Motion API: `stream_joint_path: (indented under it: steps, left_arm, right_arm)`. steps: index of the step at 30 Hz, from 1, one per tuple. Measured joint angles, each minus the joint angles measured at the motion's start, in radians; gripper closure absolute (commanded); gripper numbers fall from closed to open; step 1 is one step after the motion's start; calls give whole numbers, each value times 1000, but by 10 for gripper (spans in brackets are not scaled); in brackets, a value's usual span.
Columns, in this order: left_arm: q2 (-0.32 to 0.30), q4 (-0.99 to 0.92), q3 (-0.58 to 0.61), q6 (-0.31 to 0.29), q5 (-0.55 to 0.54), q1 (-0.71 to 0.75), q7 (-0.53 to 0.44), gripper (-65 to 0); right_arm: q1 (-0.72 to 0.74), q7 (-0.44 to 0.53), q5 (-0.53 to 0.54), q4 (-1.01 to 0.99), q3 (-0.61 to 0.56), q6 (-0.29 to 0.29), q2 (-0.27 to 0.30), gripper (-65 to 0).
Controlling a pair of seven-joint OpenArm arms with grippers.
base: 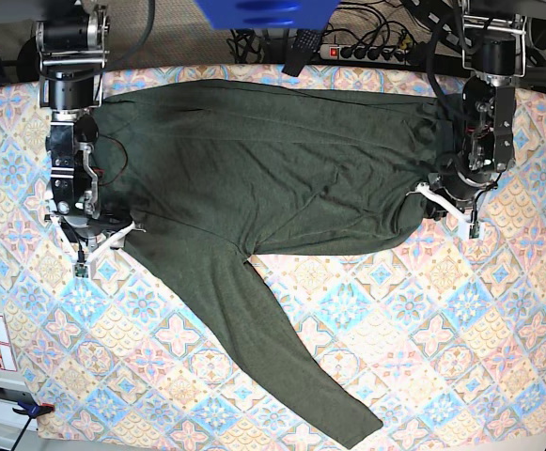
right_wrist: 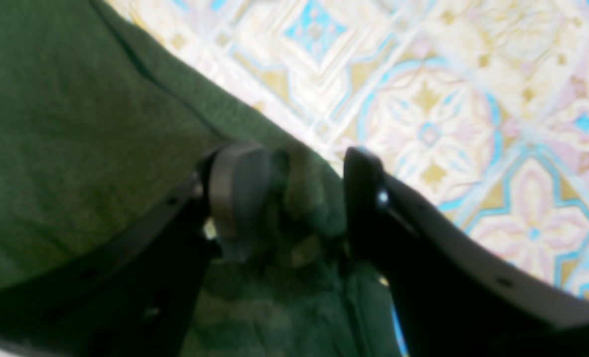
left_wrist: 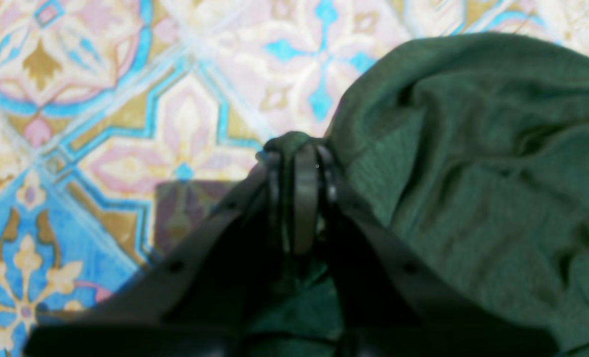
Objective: Fold the T-shirt properly
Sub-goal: 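Grasp the side edges and fold them toward the collar with both grippers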
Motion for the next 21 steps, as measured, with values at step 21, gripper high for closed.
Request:
stream_joint_path:
  steps: [21]
  left_arm:
    - [-16, 82, 1, -6, -7, 65, 0, 0]
  right_arm:
    - [86, 101, 1, -248, -13, 192, 14, -126]
